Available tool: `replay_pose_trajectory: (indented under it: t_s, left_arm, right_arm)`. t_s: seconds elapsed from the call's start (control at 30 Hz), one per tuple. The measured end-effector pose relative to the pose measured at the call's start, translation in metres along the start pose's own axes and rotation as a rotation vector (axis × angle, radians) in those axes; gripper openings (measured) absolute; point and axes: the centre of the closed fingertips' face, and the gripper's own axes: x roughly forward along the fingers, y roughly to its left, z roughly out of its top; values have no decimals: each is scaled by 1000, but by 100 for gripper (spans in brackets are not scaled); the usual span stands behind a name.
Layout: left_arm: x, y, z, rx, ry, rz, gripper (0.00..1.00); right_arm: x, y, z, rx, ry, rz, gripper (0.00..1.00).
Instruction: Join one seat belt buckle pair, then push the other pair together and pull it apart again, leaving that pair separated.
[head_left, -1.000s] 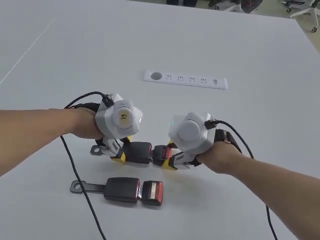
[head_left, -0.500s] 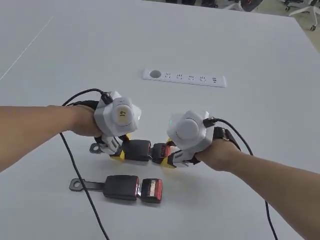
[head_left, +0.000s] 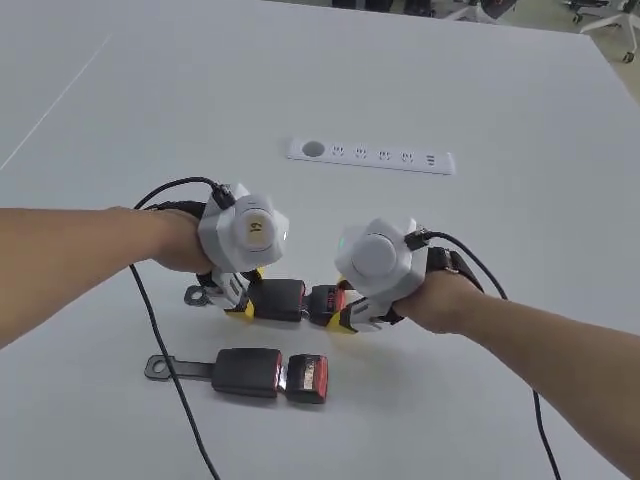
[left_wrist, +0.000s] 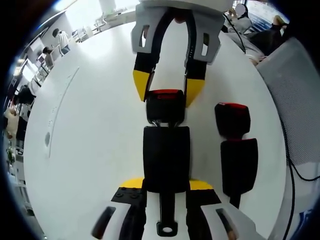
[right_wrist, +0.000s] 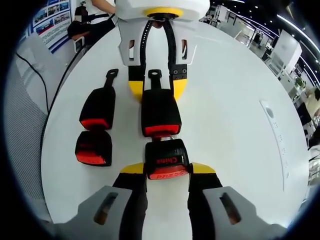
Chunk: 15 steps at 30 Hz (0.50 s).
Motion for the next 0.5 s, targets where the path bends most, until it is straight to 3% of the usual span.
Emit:
replay_pose_trajectory:
  t_s: [0.17,0.5]
  left_arm:
    - [0,-1,1,-20,-3,2,30]
    - [-2,-3,4,-28,-11,5,30]
  right_arm:
    - [-5,-2,-10,4,2,-6,28]
    - [-5,-5,-11,-14,-9,-14,29]
